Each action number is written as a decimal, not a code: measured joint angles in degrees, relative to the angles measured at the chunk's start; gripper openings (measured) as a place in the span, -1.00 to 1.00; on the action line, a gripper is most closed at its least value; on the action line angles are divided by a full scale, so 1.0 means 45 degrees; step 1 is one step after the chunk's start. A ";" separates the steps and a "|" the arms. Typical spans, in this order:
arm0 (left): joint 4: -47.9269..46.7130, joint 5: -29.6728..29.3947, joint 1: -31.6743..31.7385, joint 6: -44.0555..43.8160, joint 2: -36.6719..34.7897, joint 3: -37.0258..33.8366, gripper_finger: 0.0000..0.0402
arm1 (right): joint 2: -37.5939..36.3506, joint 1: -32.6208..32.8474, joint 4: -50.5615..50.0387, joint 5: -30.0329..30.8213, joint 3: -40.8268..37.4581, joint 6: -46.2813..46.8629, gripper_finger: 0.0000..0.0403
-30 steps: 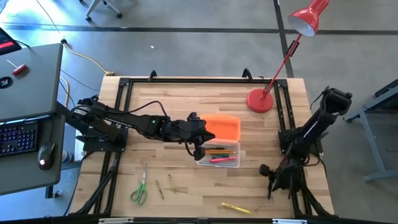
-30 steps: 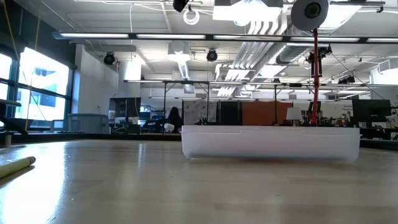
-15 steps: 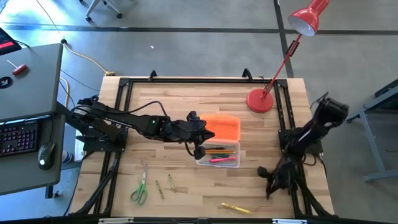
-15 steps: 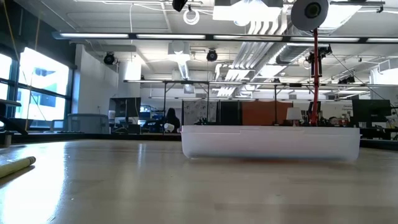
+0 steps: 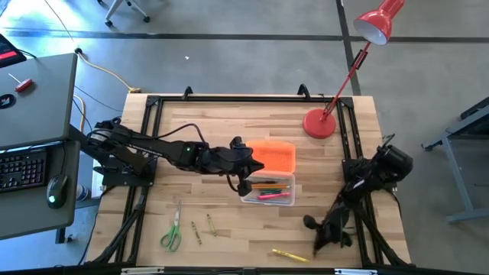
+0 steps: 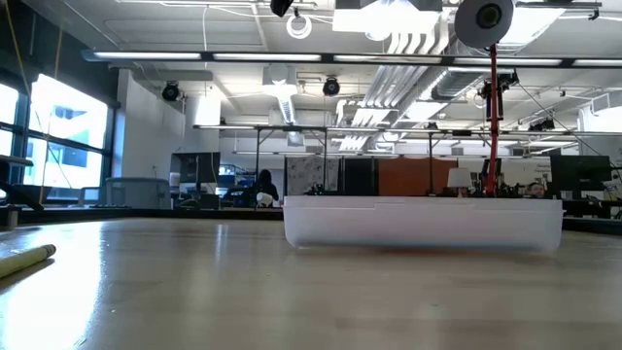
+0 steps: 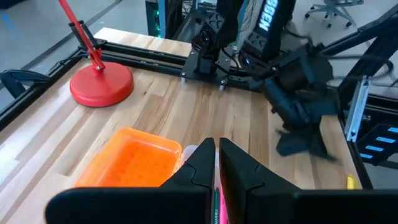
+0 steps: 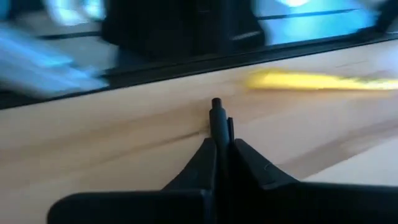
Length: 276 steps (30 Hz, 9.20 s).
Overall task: Pick & place school supplies into a supply box
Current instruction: Put the black pen into the supply box, then put the right green crayon into the supply box, then put the yellow pen into the supply box
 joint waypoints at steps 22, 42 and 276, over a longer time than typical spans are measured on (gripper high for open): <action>-0.4633 -0.0118 -0.0015 0.0992 -0.0628 0.3333 -0.73 | -0.1729 -0.4812 -0.7065 0.9132 0.5816 0.2211 -0.93; -1.2142 -0.4828 -0.5135 -0.7256 -0.0618 0.3164 -0.74 | -0.1734 -0.7372 -0.9178 0.7178 0.5172 0.5767 -0.75; -1.6835 -0.5114 -0.3883 -0.4532 0.5604 1.1856 -0.13 | 0.2424 0.2570 -1.0611 0.9735 0.9211 1.4805 -0.51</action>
